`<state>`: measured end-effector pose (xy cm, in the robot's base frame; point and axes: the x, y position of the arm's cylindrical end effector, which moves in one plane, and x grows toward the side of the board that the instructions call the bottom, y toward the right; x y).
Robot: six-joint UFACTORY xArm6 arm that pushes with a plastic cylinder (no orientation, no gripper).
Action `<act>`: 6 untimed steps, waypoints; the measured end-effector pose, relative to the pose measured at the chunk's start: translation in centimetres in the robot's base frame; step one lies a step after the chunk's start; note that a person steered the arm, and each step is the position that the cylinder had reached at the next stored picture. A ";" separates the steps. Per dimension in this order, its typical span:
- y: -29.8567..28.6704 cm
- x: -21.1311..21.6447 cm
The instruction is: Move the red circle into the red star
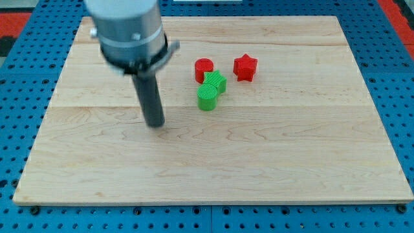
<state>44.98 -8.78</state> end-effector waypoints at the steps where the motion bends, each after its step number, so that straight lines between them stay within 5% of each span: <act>1: 2.0 -6.7; 2: 1.9 -6.9; 4: 11.1 -10.1; 6: 12.1 -7.7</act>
<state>37.27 3.30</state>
